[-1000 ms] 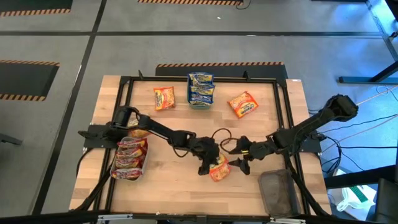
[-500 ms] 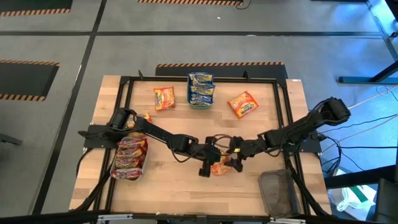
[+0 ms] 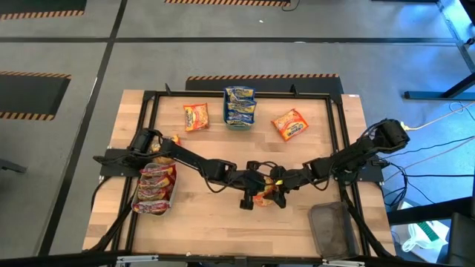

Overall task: Sort Maruchan noodles
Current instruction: Put the orange noodle pack into the black bin

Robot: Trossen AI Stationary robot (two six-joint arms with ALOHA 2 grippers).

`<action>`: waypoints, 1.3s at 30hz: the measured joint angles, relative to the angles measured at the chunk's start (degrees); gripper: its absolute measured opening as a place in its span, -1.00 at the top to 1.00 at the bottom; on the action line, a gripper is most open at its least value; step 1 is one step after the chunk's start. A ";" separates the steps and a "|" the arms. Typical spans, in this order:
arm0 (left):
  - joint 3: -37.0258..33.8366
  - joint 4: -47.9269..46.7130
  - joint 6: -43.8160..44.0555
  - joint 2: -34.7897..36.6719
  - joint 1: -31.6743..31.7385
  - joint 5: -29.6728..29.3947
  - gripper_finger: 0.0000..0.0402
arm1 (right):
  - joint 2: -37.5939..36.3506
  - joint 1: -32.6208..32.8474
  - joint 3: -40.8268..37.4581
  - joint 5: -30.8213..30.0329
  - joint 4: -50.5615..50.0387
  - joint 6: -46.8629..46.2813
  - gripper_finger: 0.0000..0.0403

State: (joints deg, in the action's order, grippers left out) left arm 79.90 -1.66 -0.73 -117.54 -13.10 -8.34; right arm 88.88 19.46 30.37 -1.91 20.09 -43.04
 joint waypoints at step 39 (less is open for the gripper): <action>-31.47 24.60 11.29 22.77 2.21 1.57 0.23 | -6.29 0.01 -0.03 -6.53 -3.14 10.29 0.66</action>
State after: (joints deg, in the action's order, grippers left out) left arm 48.43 22.94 10.56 -94.76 -10.90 -6.76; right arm 82.59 19.47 30.34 -8.44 16.95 -32.75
